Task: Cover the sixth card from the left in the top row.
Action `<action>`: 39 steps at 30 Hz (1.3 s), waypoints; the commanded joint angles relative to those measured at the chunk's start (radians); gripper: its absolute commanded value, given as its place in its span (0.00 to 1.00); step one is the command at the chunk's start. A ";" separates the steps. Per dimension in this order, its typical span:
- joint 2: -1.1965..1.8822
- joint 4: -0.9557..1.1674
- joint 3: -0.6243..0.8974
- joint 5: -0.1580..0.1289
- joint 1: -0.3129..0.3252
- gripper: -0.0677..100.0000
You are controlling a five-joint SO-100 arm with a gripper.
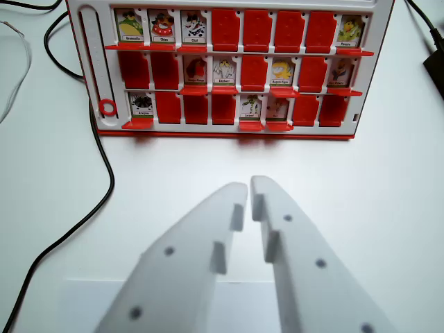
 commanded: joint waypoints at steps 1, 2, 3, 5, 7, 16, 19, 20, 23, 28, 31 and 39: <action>0.092 0.035 -0.011 -0.018 -0.003 0.00; 0.101 0.049 -0.014 -0.018 -0.002 0.00; 0.110 0.061 -0.017 -0.021 -0.005 0.00; 0.129 0.071 -0.017 -0.026 -0.017 0.00; 0.130 0.074 -0.023 -0.025 -0.023 0.00; 0.130 0.077 -0.057 -0.023 -0.029 0.00; 0.129 0.077 -0.064 -0.026 -0.025 0.00; 0.129 0.075 -0.064 -0.029 -0.023 0.00; 0.129 0.072 -0.063 -0.029 -0.021 0.00; 0.133 0.071 -0.051 -0.035 -0.017 0.00; 0.133 0.063 -0.046 -0.038 -0.014 0.00; 0.132 0.051 -0.028 -0.040 -0.006 0.00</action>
